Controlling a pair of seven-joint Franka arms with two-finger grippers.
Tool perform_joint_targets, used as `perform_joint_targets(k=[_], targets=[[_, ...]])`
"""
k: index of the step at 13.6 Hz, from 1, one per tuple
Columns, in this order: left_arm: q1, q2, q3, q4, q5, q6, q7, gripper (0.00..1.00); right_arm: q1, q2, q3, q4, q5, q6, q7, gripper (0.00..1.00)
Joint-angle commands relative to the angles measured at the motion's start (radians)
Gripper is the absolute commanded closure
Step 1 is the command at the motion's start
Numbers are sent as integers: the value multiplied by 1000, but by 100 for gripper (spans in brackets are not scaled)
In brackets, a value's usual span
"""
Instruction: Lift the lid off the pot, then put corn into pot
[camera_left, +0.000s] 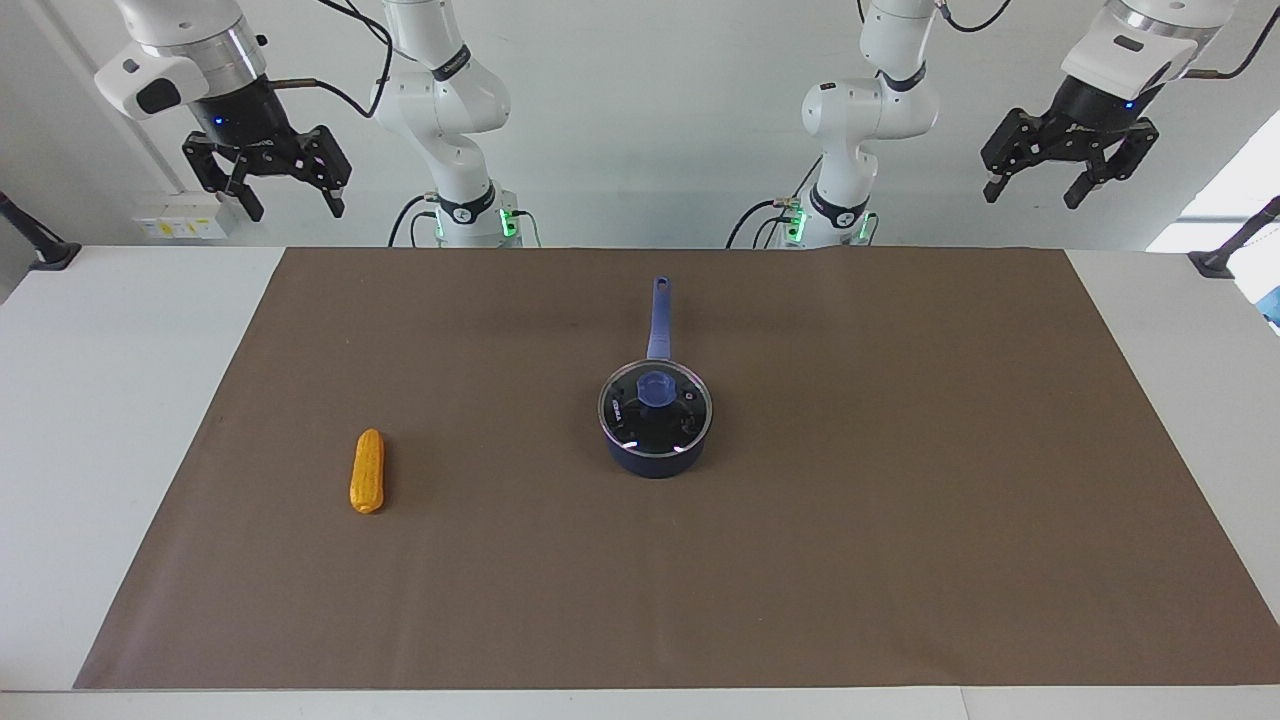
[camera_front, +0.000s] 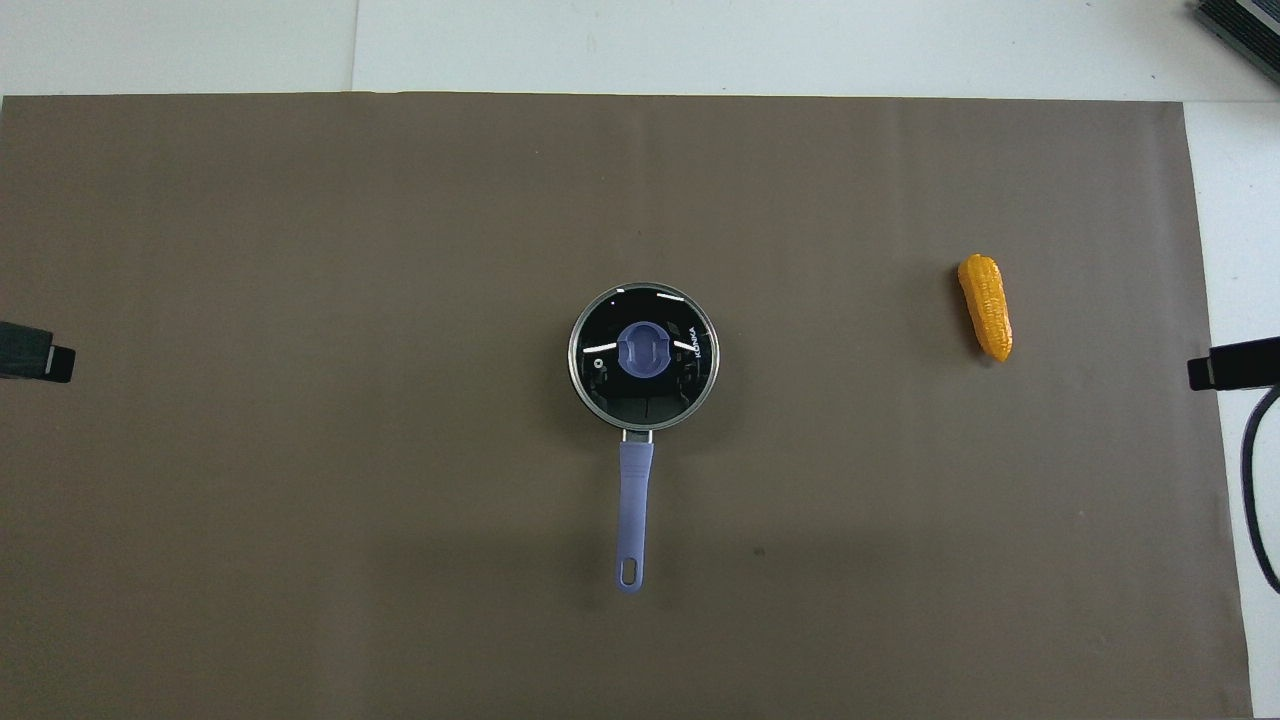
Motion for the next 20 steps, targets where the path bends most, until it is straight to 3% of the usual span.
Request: perform_joint_targets(k=[1, 5, 20], targets=[[-6, -6, 6, 2, 7, -2, 3, 0, -3, 1, 3, 2, -11, 27, 11, 0], [-14, -6, 6, 2, 5, -4, -7, 0, -11, 48, 5, 42, -1, 16, 13, 0], [-17, -42, 3, -50, -4, 1, -51, 0, 0, 31, 5, 25, 4, -1, 11, 0]])
